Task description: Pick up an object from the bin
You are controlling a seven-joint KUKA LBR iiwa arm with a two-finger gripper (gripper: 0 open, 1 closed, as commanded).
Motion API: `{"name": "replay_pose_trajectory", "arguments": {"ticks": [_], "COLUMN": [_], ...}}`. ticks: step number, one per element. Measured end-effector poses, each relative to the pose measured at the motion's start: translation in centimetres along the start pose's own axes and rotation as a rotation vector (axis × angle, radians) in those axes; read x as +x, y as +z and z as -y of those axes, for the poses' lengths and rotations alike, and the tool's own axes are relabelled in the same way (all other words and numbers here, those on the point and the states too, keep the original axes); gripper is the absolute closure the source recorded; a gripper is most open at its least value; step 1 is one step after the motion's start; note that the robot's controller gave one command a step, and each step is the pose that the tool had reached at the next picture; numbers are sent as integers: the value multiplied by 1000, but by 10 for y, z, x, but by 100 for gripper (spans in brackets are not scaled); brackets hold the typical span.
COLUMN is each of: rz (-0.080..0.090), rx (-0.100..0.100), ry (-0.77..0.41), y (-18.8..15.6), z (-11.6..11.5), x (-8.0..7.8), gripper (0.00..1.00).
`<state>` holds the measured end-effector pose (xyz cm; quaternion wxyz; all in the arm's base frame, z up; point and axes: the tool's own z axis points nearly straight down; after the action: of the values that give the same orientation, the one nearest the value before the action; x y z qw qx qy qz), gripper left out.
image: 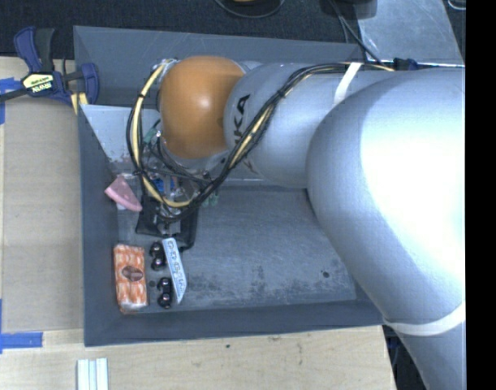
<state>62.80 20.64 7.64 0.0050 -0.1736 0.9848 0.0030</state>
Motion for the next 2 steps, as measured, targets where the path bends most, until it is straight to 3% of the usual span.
{"name": "replay_pose_trajectory", "arguments": {"ticks": [1, 2], "rz": [10, 7], "rx": [4, 3], "ry": [141, 6], "y": [-1, 3], "z": [37, 50], "x": [38, 48], "gripper": [0, 0]}}
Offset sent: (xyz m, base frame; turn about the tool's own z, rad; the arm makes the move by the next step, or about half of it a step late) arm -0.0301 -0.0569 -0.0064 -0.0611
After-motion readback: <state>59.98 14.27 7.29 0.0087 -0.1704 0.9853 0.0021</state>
